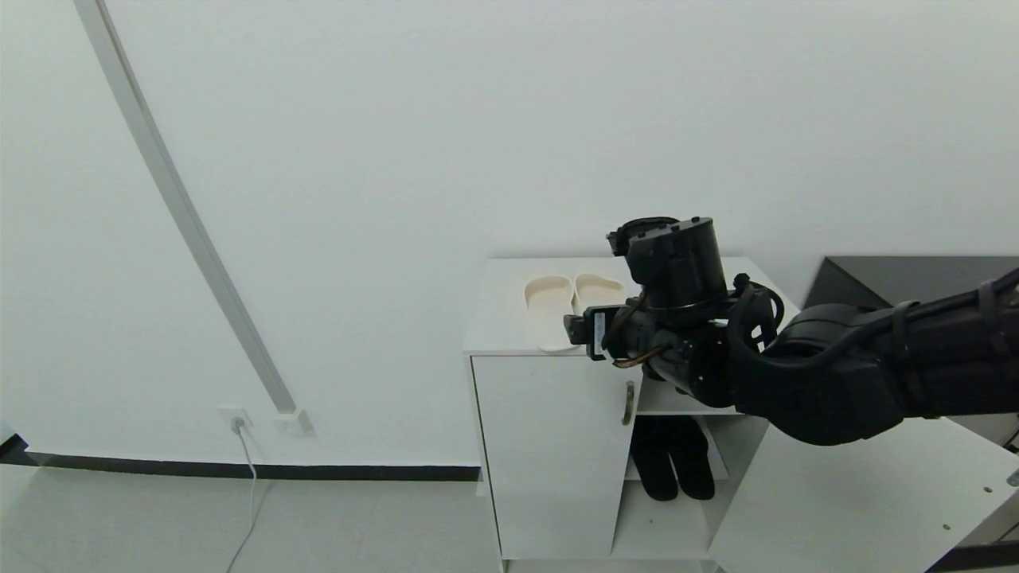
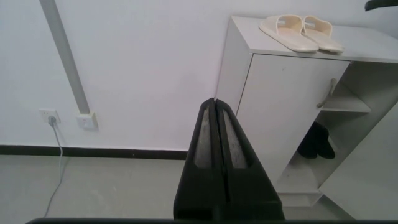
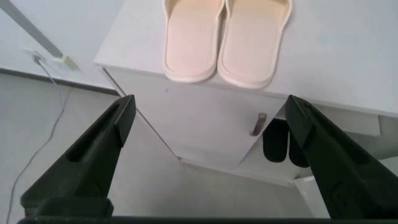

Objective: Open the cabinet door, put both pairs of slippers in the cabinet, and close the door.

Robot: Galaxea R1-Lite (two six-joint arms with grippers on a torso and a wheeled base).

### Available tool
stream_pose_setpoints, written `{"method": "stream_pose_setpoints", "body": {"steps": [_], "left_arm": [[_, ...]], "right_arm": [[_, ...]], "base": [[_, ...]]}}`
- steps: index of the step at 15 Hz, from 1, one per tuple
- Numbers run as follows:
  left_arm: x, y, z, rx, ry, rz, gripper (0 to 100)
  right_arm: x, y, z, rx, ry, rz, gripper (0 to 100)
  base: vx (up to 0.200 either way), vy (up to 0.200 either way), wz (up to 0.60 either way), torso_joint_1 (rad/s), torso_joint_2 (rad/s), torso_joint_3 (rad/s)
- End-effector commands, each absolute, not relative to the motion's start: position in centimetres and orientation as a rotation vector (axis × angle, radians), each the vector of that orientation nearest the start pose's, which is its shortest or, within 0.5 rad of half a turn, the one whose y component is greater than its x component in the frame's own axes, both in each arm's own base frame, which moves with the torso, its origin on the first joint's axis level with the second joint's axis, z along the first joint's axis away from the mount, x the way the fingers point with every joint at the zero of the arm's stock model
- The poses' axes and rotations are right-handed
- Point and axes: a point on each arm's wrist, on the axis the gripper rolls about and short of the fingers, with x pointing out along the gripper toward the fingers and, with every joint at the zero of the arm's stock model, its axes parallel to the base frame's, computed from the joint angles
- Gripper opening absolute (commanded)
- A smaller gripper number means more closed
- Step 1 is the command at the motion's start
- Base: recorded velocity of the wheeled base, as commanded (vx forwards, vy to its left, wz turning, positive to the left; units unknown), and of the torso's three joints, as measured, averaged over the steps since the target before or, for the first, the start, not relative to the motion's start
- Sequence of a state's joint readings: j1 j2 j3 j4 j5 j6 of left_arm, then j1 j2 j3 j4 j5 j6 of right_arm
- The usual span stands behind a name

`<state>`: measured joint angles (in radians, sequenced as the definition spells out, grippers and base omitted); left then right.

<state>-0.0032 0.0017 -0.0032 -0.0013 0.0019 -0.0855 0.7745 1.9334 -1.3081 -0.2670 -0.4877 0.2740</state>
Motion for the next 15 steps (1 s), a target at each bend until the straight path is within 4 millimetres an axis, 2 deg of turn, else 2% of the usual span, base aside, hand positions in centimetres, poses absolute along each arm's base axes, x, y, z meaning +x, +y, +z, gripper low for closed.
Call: {"method": "stream_pose_setpoints", "body": {"steps": [1,3,6,11,13,15], "left_arm": [[-2.3,0.0,7.7,-0.086,-0.001,-0.002,0],[-2.3,0.0,7.7,-0.086,-0.001,-0.002,0],[-2.3,0.0,7.7,-0.086,-0.001,-0.002,0],[-2.3,0.0,7.7,-0.086,-0.001,-0.002,0],[-2.3,0.0,7.7,-0.087,-0.002,0.0,0],[-2.3,0.0,7.7,-0.087,-0.002,0.0,0]], "right_arm": [[28.6,26.5,20.5,0.062,0.319,0.239,100],[28.7,26.5,20.4,0.064,0.319,0.226,100],[28.8,26.7,18.8,0.053,0.34,0.194,100],[29.9,27.8,14.6,0.042,0.355,0.193,100],[30.6,28.7,12.2,0.038,0.355,0.198,100],[31.3,29.4,11.1,0.042,0.349,0.204,100]], "base": [[0.2,0.0,0.0,0.007,0.0,0.007],[0.2,0.0,0.0,-0.005,0.0,0.005],[0.2,0.0,0.0,0.002,0.0,0.001],[0.2,0.0,0.0,0.006,0.0,0.0],[0.0,0.0,0.0,0.0,0.0,0.0],[0.0,0.0,0.0,0.0,0.0,0.0]]}}
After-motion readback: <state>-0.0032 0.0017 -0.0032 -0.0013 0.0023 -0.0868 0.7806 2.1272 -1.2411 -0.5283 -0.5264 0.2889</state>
